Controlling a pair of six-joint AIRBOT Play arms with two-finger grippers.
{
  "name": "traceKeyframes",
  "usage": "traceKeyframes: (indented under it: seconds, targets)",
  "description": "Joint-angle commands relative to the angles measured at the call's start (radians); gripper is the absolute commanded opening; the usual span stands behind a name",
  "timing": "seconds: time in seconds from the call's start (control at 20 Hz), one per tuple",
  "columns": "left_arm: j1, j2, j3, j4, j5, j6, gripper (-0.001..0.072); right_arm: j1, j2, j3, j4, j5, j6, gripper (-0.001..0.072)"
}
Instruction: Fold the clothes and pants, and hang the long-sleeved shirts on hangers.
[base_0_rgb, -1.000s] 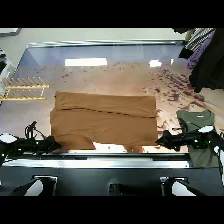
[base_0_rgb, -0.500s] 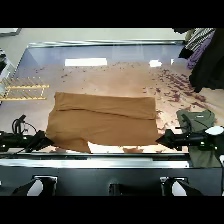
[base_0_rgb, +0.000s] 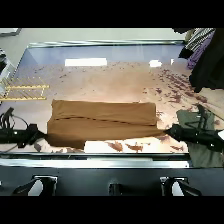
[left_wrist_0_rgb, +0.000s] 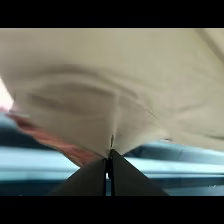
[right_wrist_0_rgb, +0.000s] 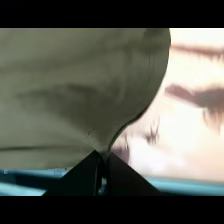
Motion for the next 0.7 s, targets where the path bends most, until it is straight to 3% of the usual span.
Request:
traceKeyframes:
  seconds: [0.0, 0.25, 0.65]
  targets:
    - [-0.063, -0.183, 0.128, -0.023, 0.104, 0.043, 0.0014, 0.092, -0.103, 0.071, 0.033, -0.203, -0.055, 0.003]
    - [-0.155, -0.519, 0.407, -0.021, 0.14, 0.078, 0.0014, 0.288, -0.37, 0.25, -0.129, -0.394, 0.085, 0.0031]
    - [-0.179, -0.916, 0.802, -0.021, 0.089, 0.073, 0.0014, 0.291, -0.655, 0.484, -0.125, -0.397, 0.084, 0.0031]
